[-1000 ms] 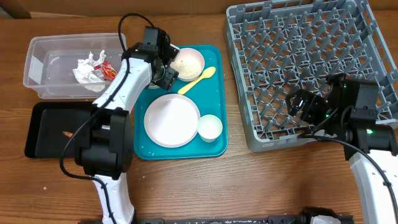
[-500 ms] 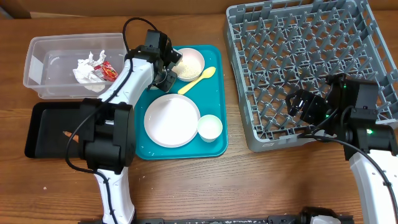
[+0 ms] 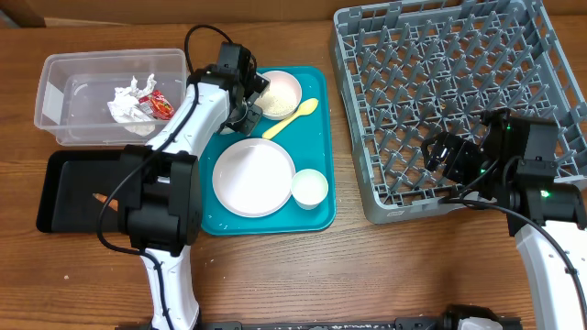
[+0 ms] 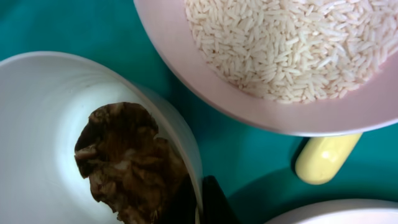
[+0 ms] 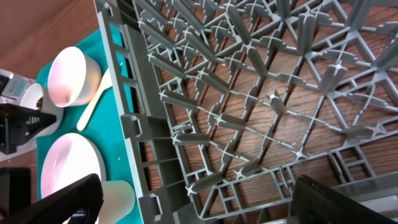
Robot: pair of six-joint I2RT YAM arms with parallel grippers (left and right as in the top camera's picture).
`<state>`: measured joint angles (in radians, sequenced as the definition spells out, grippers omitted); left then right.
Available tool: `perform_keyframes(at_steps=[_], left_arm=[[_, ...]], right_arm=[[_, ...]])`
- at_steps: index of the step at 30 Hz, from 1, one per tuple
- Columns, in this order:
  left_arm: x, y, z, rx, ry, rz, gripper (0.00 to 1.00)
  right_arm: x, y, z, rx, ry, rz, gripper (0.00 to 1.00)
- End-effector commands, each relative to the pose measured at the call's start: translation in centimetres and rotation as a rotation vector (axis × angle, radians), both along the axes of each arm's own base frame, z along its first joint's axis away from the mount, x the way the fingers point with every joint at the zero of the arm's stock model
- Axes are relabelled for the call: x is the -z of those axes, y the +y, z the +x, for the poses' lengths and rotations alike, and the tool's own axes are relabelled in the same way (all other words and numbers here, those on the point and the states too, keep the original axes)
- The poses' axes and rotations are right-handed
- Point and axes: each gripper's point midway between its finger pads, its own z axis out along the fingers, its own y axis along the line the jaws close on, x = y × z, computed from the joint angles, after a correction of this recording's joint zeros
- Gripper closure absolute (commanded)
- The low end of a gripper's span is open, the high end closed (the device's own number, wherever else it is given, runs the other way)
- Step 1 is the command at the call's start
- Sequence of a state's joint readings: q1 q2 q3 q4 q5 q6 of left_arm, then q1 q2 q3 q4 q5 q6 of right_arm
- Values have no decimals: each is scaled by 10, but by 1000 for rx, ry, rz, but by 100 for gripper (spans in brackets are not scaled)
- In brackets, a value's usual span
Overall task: Sort waste into correct bins and load items into the dishwasher
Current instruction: 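Grasp the white bowl of food scraps with the left gripper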
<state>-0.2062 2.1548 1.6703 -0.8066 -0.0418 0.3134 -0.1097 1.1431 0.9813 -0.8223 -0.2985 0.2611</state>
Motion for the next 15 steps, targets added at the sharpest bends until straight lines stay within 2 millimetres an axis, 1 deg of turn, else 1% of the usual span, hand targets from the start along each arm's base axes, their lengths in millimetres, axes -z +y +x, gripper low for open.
perform_keyframes(at_steps=[1,4,6,7,9,12,15], left_arm=[[-7,8,7,-47,3,35,96],[-28,7,11,-69,0,27,96],[-46,6,14,-92,-7,19,96],[-64,6,16,-122,-14,8,96],[-85,6,16,-158,-22,-5,96],[-118,7,11,-230,-25,-28,96],[-149,8,0,-298,-18,-55,96]], right_arm=[[-8,-3,4,8,-23,-9,0],[-8,-3,4,8,-23,-9,0],[-8,-3,4,8,-23,-9,0],[-8,-3,4,8,-23,-9,0],[-8,-3,4,8,-23,-9,0],[-8,-3,4,8,-23,-9,0],[-8,-3,4,8,-23,-9,0]])
